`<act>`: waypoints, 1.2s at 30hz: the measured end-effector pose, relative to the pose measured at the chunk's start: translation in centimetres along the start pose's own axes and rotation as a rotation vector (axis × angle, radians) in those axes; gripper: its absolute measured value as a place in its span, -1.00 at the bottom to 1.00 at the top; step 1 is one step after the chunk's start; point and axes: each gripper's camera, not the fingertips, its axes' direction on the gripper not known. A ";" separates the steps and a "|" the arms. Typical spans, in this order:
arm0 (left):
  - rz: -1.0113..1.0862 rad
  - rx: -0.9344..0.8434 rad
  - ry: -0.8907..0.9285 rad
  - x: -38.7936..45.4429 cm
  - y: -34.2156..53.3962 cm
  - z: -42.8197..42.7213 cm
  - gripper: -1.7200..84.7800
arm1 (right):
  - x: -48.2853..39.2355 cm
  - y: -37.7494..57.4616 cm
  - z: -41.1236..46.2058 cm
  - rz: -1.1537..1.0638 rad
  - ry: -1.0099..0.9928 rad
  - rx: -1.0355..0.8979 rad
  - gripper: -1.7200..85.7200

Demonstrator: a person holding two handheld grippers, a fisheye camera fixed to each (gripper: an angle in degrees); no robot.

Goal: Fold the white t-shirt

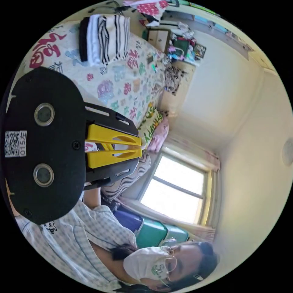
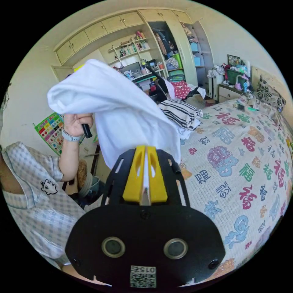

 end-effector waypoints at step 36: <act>-0.284 -0.152 0.035 -8.1 9.5 20.1 -0.92 | -2.1 13.1 -30.3 0.046 0.620 -0.151 -0.90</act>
